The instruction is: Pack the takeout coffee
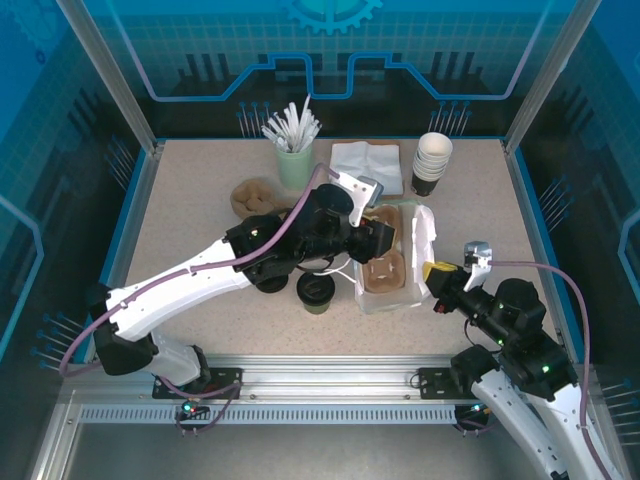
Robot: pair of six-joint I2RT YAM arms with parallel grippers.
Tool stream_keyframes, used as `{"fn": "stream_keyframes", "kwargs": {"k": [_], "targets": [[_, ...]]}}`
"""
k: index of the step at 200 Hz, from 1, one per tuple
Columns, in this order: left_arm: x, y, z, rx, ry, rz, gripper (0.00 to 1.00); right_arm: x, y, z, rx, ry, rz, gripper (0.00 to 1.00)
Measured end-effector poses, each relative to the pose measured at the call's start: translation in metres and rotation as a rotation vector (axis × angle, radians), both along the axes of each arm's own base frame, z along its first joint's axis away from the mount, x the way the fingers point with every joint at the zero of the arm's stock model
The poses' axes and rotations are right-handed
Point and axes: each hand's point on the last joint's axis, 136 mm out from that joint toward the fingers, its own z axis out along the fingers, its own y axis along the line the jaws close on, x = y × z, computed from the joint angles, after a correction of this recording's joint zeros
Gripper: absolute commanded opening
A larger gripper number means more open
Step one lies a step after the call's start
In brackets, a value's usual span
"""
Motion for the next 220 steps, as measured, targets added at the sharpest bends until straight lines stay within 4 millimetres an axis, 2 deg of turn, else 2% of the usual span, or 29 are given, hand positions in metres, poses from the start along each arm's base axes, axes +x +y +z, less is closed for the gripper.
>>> {"fn": "stream_keyframes", "kwargs": {"k": [55,104,137,177,192,220], "targets": [[-0.002,0.013,0.016,-0.006,-0.056,0.009,0.52,0.016,-0.004,-0.012,0.018,0.172,-0.090,0.00],[-0.003,0.038,0.028,-0.003,-0.098,0.065,0.57,0.031,-0.006,0.007,0.060,0.324,-0.185,0.00],[-0.002,0.055,0.017,0.033,-0.085,0.108,0.59,0.040,-0.002,0.015,0.102,0.401,-0.216,0.00],[0.003,0.067,-0.011,0.098,-0.034,0.152,0.60,0.054,0.001,0.000,0.172,0.529,-0.246,0.00],[0.002,0.071,-0.023,0.122,-0.015,0.158,0.60,0.057,0.001,-0.006,0.196,0.569,-0.251,0.16],[0.000,0.078,-0.035,0.144,0.014,0.171,0.61,0.063,-0.002,-0.013,0.221,0.617,-0.256,0.35]]}}
